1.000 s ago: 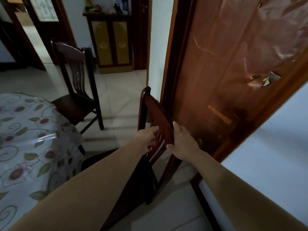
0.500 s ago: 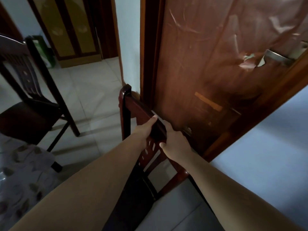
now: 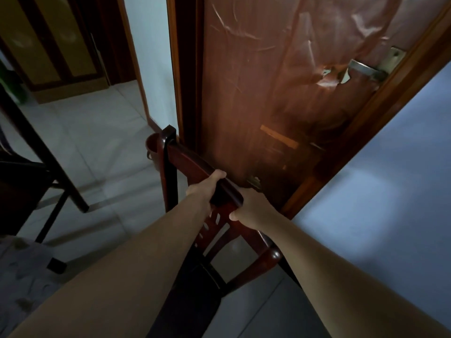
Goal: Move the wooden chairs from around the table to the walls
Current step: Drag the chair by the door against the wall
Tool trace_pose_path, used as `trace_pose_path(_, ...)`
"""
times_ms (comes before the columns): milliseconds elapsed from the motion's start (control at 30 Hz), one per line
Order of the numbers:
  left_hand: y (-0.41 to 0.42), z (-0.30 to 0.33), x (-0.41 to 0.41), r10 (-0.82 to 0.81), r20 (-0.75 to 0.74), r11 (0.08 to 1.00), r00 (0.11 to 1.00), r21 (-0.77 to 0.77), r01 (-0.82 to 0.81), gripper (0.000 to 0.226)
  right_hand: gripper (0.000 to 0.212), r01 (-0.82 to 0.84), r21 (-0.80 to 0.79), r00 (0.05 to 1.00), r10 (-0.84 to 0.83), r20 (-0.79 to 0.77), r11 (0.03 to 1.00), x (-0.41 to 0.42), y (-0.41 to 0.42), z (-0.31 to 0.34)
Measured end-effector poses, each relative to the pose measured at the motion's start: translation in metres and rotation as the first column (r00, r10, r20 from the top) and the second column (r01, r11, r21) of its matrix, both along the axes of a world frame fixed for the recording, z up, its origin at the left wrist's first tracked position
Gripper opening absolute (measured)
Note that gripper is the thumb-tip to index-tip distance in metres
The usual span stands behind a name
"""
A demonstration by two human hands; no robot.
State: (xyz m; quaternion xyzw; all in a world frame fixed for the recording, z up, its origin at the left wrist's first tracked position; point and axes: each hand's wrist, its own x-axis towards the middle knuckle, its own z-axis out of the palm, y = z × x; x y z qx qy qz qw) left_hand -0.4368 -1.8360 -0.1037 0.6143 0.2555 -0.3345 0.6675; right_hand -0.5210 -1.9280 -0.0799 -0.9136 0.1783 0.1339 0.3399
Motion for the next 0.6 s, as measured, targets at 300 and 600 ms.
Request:
trace_pose_path(300, 0.024, 0.009, -0.025, -0.054, 0.039, 0.998, 0.998, -0.018, 0.055, 0.066, 0.022, 0.080, 0.113, 0.988, -0.063, -0.144, 0.990, -0.025, 0.017, 0.005)
trace_pose_path(600, 0.060, 0.041, -0.038, -0.038, 0.123, 0.995, 0.992, -0.084, 0.049, 0.044, 0.022, 0.014, 0.093, 0.996, -0.005, -0.091, 0.996, -0.038, 0.049, 0.056)
